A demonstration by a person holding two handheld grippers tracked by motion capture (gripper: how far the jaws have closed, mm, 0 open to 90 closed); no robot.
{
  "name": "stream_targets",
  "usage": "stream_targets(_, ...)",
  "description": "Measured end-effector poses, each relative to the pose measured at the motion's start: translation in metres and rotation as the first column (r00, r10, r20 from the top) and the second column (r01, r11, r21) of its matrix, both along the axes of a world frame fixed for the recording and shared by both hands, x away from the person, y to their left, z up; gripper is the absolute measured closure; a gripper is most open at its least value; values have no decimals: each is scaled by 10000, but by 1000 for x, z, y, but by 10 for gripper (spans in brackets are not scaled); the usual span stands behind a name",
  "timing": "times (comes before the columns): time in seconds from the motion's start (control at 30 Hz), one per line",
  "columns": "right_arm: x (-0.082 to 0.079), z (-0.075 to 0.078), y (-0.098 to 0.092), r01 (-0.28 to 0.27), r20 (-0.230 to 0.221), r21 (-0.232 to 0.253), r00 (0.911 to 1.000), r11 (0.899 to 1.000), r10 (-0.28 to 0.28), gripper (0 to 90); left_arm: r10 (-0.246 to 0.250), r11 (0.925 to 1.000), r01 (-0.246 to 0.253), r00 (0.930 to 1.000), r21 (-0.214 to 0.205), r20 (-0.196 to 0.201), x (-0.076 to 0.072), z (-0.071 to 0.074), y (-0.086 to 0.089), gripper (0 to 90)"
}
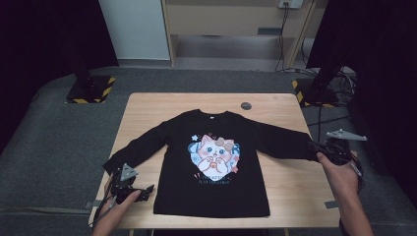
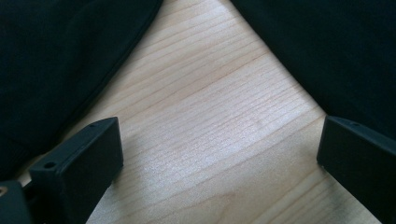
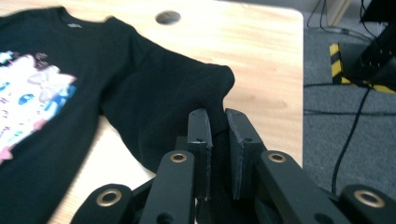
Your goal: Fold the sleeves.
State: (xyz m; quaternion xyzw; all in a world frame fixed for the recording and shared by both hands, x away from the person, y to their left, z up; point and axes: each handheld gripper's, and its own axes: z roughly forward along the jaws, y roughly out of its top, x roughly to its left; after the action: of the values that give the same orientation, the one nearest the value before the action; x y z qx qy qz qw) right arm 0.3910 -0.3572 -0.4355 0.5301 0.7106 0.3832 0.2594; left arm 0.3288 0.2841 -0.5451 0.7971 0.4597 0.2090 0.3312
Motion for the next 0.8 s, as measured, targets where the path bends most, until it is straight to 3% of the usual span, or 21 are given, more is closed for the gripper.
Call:
stream_targets(0.1,-2,13,13,-358,217,69,9991,9993,356,813,0,10000,0,10000,1,-1,0,0,0,0)
stream_targets(0.23,-4,18,30,-818,282,-41,9962,9966,819,814,1,10000,-1,10000,-2,-4,0,0,0,0)
stream_targets(0.53,-9,26,80,-2046,375,-391,9778,9781,2060,815,2,10000,-2,10000,-3,-1,0,0,0,0)
stream_targets(0.8,-15,26,104,-2569,362,-506,9652,9651,2589,815,-12,10000,12,10000,0,-4,0,0,0,0)
